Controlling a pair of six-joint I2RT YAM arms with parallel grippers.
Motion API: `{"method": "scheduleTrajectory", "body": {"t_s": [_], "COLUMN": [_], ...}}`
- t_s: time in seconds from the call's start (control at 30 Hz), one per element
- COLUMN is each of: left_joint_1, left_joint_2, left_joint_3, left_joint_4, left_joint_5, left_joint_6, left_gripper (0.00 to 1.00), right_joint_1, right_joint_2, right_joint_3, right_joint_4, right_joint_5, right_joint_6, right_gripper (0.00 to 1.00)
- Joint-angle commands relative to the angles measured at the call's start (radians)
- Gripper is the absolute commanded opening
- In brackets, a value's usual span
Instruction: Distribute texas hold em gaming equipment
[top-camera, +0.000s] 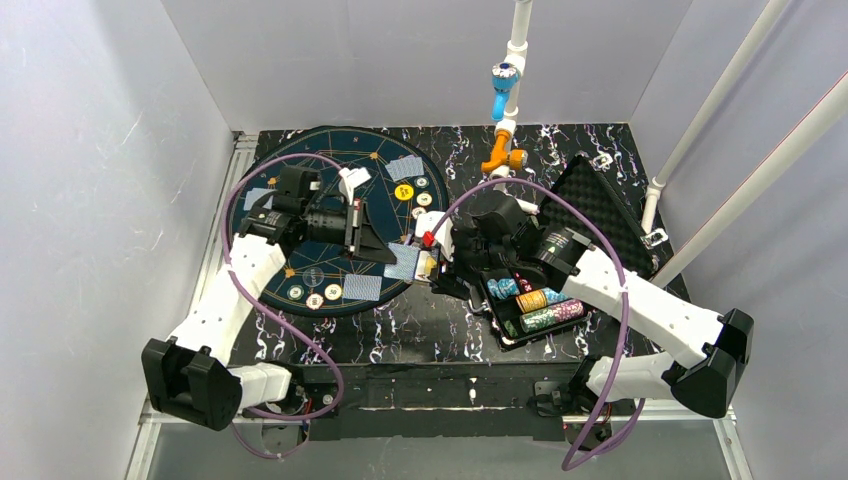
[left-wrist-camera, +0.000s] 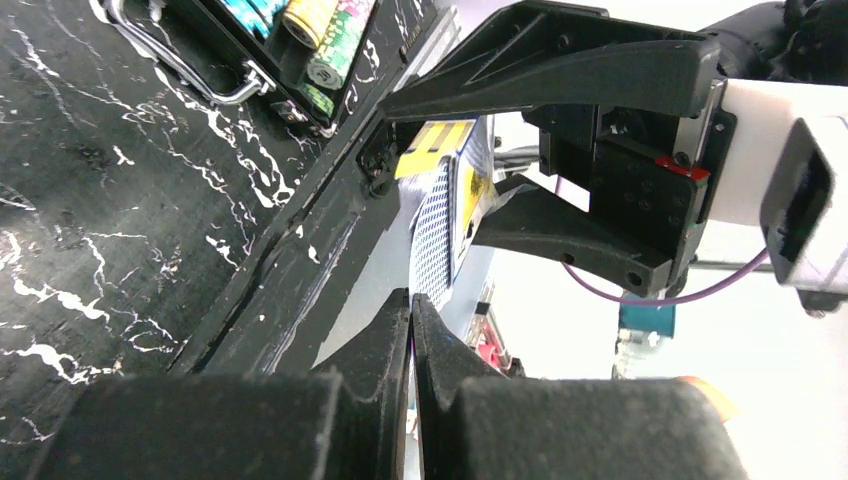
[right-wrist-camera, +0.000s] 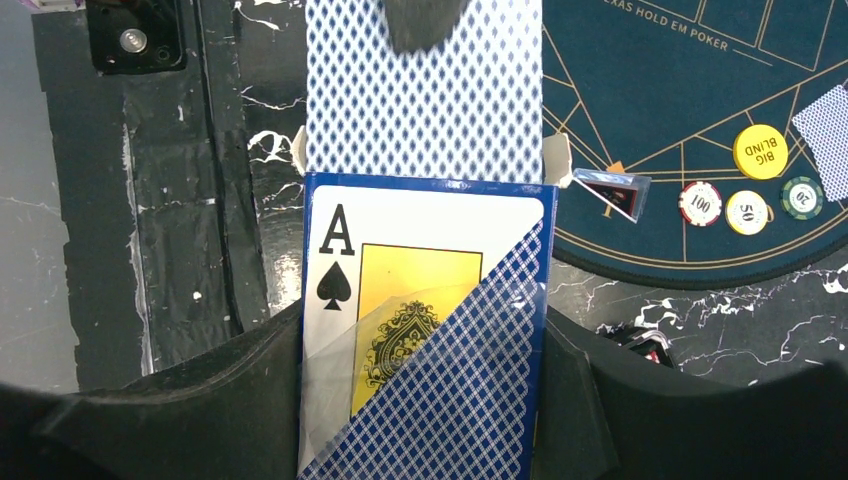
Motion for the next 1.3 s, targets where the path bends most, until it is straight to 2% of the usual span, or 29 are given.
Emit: {"method": "scheduleTrajectory", "body": {"t_s": [0.0,0.13,0.23,0.37,0.6,0.83,1.07,1.27], "left_joint_1": [0.129,0.263,0.311,0.369,0.373,0.374,0.373,0.364], "left_joint_2": [-0.034,0.012,0.058,0.103,0.170,0.243,0.285,0.349], "left_joint_3": [-0.020,0.014,0.051,0.031,-0.049,-0.093,-0.117,-0.105], "left_joint_4": [-0.114,-0.247,-0.336,-0.362,-0.330,-0.316,-0.262,-0.189], "left_joint_5": [0.057,0.081,0.084,0.074,0.013,0.055,-0.126,-0.179], "left_joint_6": [0.076,0.194,0.288,0.339,0.378,0.335,0.341,0.337], "left_gripper": [0.00,0.00,0.00,0.00,0.00,0.00,0.00,0.00], "right_joint_1": [0.003,0.003,0.003,0.003,0.003,0.003,0.003,0.003], "right_joint_2": [-0.028,-0.036,-0.038,-0.035,-0.034,-0.032,-0.021,-0.014], "right_joint_3": [0.012,0.000,-0.008,-0.003,0.003,0.008,0.010,0.011], "right_joint_4": [0.051,0.045,0.048,0.051,0.047,0.037,0.047,0.046], "right_joint_5": [0.011,0.019,0.022,0.026,0.028,0.032,0.025,0.022], "right_joint_6": [-0.016,-0.018,-0.018,-0.021,-0.020,-0.026,-0.022,-0.021], "right_gripper": [0.01,0.01,0.01,0.01,0.01,0.01,0.01,0.01]}}
